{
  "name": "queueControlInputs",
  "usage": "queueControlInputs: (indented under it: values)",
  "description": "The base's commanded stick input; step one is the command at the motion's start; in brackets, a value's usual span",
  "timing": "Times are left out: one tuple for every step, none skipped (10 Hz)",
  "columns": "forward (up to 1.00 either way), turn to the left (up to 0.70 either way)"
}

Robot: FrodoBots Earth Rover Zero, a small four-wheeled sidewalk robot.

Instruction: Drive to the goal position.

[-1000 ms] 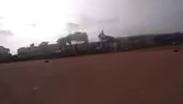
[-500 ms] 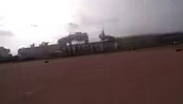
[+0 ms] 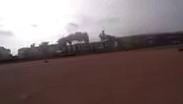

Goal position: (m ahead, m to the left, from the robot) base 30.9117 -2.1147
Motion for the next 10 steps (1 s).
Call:
queueControlInputs:
  values:
    - [0.50, 0.00]
    - [0.50, 0.00]
    - [0.50, 0.00]
    - [0.50, 0.00]
    - [0.50, 0.00]
    - [0.50, 0.00]
    - [0.50, 0.00]
    - [0.50, 0.00]
    - [0.50, 0.00]
    - [0.50, 0.00]
